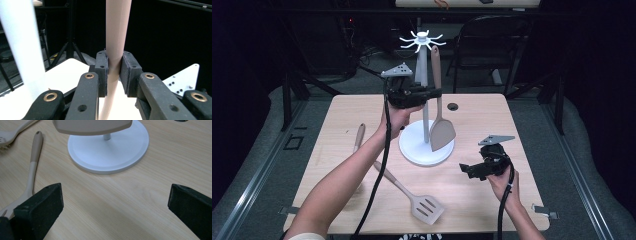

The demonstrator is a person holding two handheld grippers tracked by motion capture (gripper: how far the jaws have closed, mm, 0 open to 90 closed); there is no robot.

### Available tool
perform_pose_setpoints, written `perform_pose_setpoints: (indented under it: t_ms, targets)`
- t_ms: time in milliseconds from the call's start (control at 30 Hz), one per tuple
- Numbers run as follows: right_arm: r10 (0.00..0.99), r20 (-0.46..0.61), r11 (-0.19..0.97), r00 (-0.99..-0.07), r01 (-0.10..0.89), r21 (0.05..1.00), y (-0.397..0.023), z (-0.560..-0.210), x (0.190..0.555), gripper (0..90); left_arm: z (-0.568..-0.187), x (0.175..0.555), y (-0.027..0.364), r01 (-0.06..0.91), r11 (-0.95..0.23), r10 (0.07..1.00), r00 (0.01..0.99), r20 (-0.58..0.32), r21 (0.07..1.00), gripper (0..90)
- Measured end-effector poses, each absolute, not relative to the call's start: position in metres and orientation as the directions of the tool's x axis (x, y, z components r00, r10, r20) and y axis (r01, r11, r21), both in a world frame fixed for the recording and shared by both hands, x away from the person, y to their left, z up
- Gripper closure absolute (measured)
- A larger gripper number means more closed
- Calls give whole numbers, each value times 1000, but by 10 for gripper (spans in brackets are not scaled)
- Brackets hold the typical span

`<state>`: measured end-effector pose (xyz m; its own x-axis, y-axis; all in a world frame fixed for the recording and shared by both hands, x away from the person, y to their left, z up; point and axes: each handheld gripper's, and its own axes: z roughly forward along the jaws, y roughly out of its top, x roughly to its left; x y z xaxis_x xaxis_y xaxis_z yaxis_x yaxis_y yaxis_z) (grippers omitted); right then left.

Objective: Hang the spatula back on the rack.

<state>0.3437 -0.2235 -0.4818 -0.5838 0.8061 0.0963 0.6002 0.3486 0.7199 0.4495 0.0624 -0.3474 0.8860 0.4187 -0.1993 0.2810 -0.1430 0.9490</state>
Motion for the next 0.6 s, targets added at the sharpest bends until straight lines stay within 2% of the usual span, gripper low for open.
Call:
perform_pose_setpoints:
  t_ms: [600]
  targets:
    - [802, 95, 361, -590, 605, 710, -222, -482, 344, 0, -352, 460, 65, 262, -177, 484, 863, -148, 949, 772]
